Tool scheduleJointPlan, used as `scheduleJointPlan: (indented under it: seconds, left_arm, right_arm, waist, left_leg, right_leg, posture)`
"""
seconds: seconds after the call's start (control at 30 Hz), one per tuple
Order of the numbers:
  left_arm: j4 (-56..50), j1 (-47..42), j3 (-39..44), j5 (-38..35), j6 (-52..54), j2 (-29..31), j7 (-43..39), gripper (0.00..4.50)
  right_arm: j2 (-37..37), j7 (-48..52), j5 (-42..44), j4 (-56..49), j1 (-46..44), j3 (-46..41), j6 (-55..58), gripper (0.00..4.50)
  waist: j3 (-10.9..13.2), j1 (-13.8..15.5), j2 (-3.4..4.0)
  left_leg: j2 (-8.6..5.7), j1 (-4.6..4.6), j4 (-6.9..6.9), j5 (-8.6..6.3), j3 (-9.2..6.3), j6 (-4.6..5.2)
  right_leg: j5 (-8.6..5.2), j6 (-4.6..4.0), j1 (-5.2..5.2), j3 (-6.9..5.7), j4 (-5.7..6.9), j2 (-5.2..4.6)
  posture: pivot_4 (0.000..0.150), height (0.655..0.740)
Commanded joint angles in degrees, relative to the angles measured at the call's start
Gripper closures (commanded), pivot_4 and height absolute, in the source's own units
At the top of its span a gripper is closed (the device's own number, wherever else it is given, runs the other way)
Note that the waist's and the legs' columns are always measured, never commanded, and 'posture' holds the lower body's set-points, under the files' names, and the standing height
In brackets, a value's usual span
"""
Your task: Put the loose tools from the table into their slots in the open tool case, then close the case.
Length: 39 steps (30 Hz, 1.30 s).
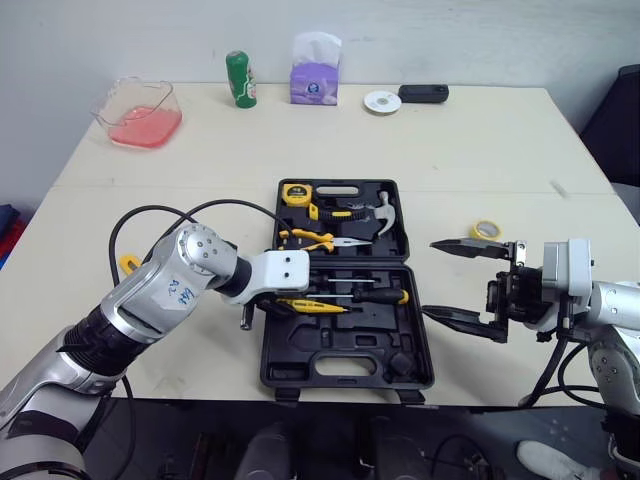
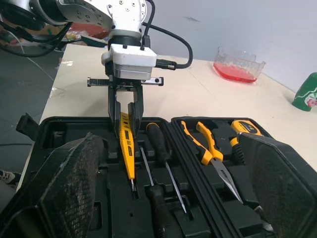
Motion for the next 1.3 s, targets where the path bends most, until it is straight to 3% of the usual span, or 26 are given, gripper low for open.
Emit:
scheduleJointPlan:
  seconds: [0.03,0.6,0.8,1.07,1.3]
  left_arm:
    - [0.9,-0.8,0.2,1.5,0.2,-0.8,0.7,3.98]
    - [0.1,-0.1,-0.1,1.7,1.8,-2.1,0.8,3.98]
    - [-0.6,1.2,1.9,-0.2,0.1,-3.1,1.1,1.23]
    - [-0.1,1.6,9.2,-6.3,-4.0,-3.9,-1.2,1.23]
    - [3.9,7.4,19.3,-12.7,-18.4,-5.7,-3.0,1.23]
  right_arm:
    - [-0.6,-0.8,0.2,-1.7,-1.0,0.6,0.5,0.0]
    - [-0.2,-0.7,0.1,-1.2,0.3,0.5,-0.9,0.0]
    - [-0.2,-0.4,0.2,-0.9,0.8,0.4,-1.5,0.0]
    - [-0.1,-0.3,-0.1,-0.5,0.0,0.8,-1.5,0.0]
    - [-0.1,-0.3,-0.4,0.4,-0.5,0.9,-1.8,0.0]
  waist:
    - [0.0,0.0,0.0]
    - [0.0,0.0,0.0]
    - [0.0,0.0,0.0]
    - [0.0,-0.1,-0.01]
    - [0.0,-0.1,-0.01]
  left_leg:
    - [0.0,0.0,0.02,-0.01,0.0,0.01]
    - [0.0,-0.01,0.19,-0.02,0.0,0.03]
    - [0.0,-0.01,0.22,-0.03,0.0,0.04]
    - [0.02,-0.05,0.28,-0.03,-0.02,0.04]
    - [0.03,-0.05,0.31,-0.03,-0.02,0.04]
  right_leg:
    - [0.0,0.0,0.0,0.01,0.02,0.0]
    - [0.0,0.0,0.0,0.05,0.17,-0.01]
    - [0.0,0.0,0.0,0.06,0.19,-0.01]
    - [0.0,0.0,-0.01,0.05,0.2,-0.02]
    - [0.0,0.0,-0.01,0.03,0.22,-0.03]
  posture:
    - [0.15,0.74]
    - [0.15,0.74]
    - [0.15,0.74]
    - [0.15,0.74]
    - [0.15,0.74]
